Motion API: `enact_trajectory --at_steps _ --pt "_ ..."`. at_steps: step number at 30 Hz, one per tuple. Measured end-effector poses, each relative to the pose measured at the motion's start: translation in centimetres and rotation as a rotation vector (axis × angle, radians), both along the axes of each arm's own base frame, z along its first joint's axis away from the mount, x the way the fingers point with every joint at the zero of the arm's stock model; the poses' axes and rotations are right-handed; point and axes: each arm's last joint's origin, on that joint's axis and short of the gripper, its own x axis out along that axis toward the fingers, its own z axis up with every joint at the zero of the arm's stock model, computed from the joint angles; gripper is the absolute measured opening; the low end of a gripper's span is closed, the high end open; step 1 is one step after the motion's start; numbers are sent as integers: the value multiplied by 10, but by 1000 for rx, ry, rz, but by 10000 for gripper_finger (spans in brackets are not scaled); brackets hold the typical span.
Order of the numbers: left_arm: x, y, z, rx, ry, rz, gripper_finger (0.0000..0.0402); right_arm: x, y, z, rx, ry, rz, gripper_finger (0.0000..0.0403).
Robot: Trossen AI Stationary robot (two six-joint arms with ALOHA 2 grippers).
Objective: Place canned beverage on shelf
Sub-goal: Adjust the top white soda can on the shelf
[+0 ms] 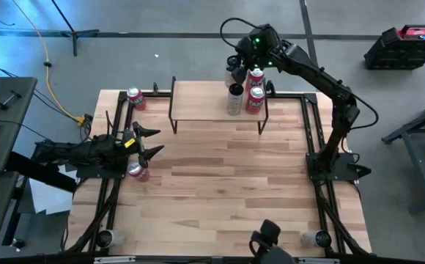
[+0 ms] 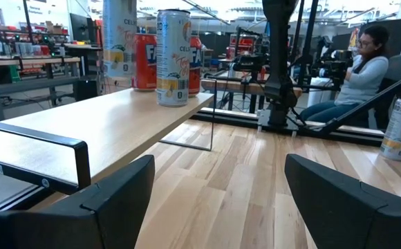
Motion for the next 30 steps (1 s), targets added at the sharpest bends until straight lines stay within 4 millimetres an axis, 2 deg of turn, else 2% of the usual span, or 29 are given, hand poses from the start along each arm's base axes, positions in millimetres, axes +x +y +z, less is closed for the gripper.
enact_trajectory --at_steps 30 --pt "0 0 0 0 0 0 314 -2 3 -6 71 39 -28 248"
